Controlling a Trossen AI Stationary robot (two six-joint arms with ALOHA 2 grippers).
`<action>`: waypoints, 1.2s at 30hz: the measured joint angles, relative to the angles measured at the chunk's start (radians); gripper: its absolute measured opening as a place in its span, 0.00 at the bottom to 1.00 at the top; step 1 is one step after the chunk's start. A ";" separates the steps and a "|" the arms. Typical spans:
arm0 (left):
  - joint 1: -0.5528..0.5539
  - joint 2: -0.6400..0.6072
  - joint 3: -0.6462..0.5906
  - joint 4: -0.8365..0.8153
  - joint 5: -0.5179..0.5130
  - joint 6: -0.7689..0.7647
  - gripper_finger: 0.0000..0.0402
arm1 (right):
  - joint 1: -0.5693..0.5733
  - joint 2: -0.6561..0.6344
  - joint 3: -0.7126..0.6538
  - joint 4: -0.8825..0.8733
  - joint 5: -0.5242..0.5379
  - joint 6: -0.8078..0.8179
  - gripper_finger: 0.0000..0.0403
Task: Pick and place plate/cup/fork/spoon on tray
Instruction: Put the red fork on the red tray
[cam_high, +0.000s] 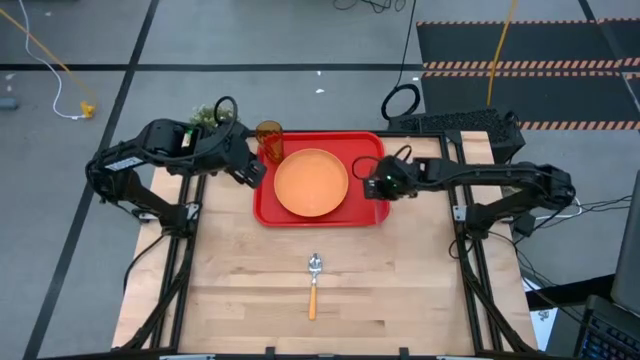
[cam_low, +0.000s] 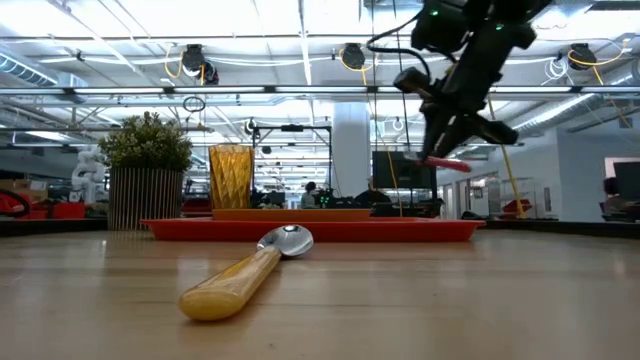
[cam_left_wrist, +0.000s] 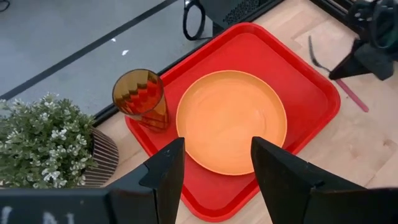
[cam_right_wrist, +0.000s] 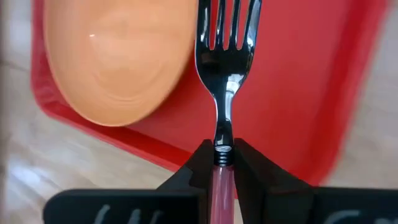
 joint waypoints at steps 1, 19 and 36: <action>-0.001 0.000 0.000 0.000 0.000 -0.004 0.46 | -0.007 0.017 0.012 0.014 -0.008 -0.015 0.07; -0.004 0.000 0.000 0.000 0.029 -0.087 0.46 | -0.172 0.327 0.168 0.188 -0.086 -0.181 0.07; 0.000 0.000 0.000 -0.002 0.013 -0.104 0.46 | -0.254 0.356 0.125 0.223 -0.082 -0.135 0.07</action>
